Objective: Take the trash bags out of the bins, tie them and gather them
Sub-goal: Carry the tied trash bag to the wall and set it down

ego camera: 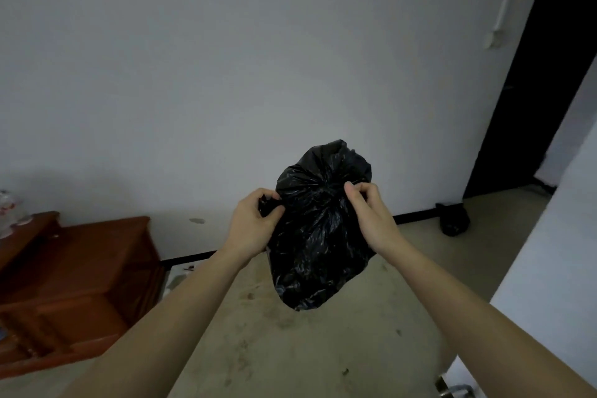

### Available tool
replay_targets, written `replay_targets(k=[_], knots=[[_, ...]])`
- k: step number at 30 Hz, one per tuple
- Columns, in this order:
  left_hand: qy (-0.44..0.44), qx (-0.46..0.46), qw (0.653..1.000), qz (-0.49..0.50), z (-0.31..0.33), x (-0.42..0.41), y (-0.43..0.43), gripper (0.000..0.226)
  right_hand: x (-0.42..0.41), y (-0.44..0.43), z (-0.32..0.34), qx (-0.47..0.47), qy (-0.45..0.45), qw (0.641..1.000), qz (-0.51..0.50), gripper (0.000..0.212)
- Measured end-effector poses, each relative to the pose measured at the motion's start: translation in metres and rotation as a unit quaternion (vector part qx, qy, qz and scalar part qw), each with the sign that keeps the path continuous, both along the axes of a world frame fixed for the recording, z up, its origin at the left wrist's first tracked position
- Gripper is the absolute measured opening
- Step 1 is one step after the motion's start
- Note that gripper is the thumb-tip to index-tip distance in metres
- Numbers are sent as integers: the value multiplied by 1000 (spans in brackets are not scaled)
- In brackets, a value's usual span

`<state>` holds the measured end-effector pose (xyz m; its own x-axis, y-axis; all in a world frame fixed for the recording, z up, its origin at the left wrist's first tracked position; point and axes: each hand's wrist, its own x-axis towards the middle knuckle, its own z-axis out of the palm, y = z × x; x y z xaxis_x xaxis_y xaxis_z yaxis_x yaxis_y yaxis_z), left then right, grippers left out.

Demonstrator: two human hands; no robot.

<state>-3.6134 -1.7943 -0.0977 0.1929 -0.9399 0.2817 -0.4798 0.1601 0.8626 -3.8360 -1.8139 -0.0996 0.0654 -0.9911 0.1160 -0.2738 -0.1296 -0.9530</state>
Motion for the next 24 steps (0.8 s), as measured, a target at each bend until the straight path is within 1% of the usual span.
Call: replay_targets(k=[4, 6, 9, 13, 17, 19, 21, 24], knots=[[-14, -3, 999, -33, -10, 0, -122, 5, -5, -111, -13, -46, 72, 995, -50, 45], [-19, 8, 998, -63, -8, -6, -184, 5, -18, -159, -18, -47, 87, 992, -83, 42], [-41, -1, 992, -117, -2, -39, -275, 6, -54, -223, -18, -37, 87, 986, -139, 40], [-59, -10, 981, -186, -11, -110, -377, 6, -117, -293, -29, -19, 60, 975, -215, 39], [-93, 9, 966, -242, -33, -189, -467, 14, -185, -362, -56, -7, 48, 963, -267, 33], [-110, 21, 959, -259, -43, -231, -514, 16, -223, -402, -73, -5, 41, 957, -288, 33], [-130, 21, 953, -272, -52, -279, -569, 14, -271, -454, -88, -5, 30, 954, -300, 36], [-182, 20, 943, -279, -52, -337, -638, 12, -330, -523, -96, 11, 27, 955, -295, 42]])
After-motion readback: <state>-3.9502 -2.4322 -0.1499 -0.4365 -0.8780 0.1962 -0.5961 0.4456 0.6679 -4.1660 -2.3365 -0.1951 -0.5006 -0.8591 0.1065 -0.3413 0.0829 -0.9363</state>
